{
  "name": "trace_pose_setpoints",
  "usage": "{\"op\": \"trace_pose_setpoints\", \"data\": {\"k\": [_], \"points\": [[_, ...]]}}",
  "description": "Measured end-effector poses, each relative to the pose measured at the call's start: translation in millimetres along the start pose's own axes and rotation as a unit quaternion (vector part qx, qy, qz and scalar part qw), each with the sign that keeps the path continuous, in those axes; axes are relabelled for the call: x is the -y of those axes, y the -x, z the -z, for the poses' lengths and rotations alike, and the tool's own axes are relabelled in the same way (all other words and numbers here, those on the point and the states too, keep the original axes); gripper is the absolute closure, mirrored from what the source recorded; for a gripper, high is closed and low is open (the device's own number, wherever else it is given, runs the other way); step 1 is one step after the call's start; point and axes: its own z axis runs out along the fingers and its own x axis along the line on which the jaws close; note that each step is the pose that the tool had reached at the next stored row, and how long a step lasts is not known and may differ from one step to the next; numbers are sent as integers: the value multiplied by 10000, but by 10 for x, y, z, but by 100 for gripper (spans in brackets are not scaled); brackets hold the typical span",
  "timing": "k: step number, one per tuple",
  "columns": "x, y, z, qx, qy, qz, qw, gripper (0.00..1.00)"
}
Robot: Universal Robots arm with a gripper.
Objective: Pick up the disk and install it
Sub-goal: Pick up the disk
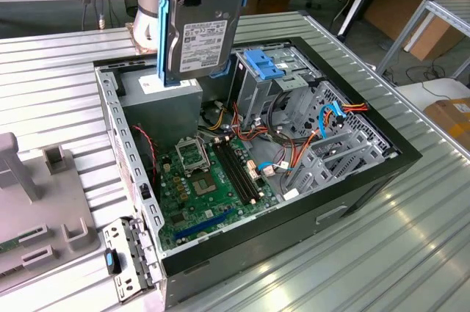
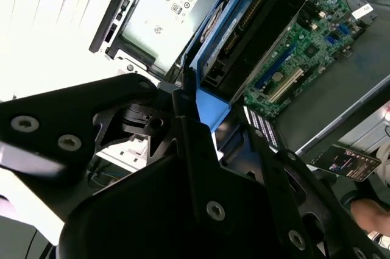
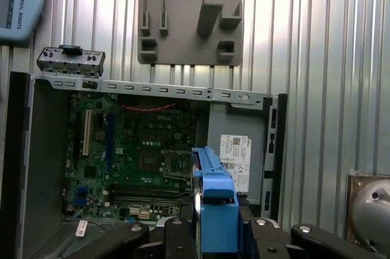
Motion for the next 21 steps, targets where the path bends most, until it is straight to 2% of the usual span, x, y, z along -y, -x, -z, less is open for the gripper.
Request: {"op": "trace_pose_setpoints", "data": {"k": [2,9,12,19,21], "points": [[2,-66,3,0,0,-7,10000,64],[-2,-224,8,2,-3,-67,10000,64],[-4,-256,8,2,-5,-86,10000,64],[-3,-265,9,2,-4,-84,10000,64],[-5,-297,10,2,-4,-85,10000,64]]}}
